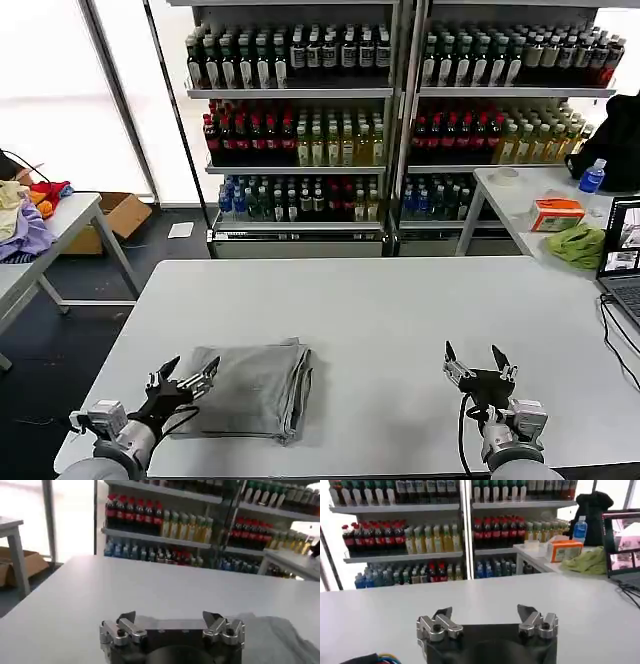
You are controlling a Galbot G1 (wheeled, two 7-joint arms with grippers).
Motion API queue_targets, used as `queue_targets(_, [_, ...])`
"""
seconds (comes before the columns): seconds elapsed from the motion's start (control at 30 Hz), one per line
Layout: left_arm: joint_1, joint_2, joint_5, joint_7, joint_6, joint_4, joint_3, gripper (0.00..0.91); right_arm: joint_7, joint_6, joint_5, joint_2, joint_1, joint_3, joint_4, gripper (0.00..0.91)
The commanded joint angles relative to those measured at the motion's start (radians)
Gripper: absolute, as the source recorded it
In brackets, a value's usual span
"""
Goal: Fold and organize the clothes.
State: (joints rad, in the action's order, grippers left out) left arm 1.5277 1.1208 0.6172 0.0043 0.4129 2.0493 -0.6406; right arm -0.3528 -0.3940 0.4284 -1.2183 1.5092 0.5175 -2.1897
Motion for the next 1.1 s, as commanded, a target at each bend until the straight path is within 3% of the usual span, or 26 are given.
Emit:
queue_targets(0.03, [0.012, 0.005, -0.044, 0.016, -0.001, -0.054, -0.001, 0.907, 0.0, 0.003, 0.003, 0.0, 0.0, 0.0, 0.002, 0.907])
queue_targets(0.47, [0.013, 0.009, -0.06, 0.049, -0.005, -0.091, 0.007, 0.907, 0.002, 0.005, 0.004, 0.001, 0.009, 0.01, -0.006, 0.907])
queue_targets(0.53, [0.016, 0.01, -0.066, 0.056, -0.003, -0.089, 0.011, 0.675, 0.002, 0.005, 0.004, 0.001, 0.008, 0.009, -0.005, 0.907])
queue_targets(0.57, [0.017, 0.011, -0.069, 0.058, -0.004, -0.09, 0.014, 0.453, 0.002, 0.005, 0.004, 0.001, 0.007, 0.008, -0.006, 0.907])
queue_targets(0.6, [0.016, 0.013, -0.072, 0.059, -0.004, -0.091, 0.016, 0.353, 0.002, 0.005, 0.004, 0.001, 0.007, 0.007, -0.006, 0.907])
queue_targets(0.63, [0.016, 0.015, -0.072, 0.06, -0.004, -0.093, 0.018, 0.081, 0.002, 0.005, 0.004, 0.001, 0.007, 0.007, -0.007, 0.907])
queue_targets(0.67, [0.015, 0.017, -0.072, 0.061, -0.003, -0.094, 0.019, 0.03, 0.003, 0.005, 0.004, 0.001, 0.006, 0.006, -0.007, 0.907])
queue_targets(0.7, [0.014, 0.017, -0.072, 0.064, -0.003, -0.095, 0.021, 0.0, 0.003, 0.005, 0.004, 0.001, 0.005, 0.007, -0.007, 0.907])
queue_targets(1.1, [0.012, 0.019, -0.073, 0.072, -0.003, -0.099, 0.024, 0.0, 0.002, 0.005, 0.009, 0.004, 0.003, 0.014, -0.009, 0.907])
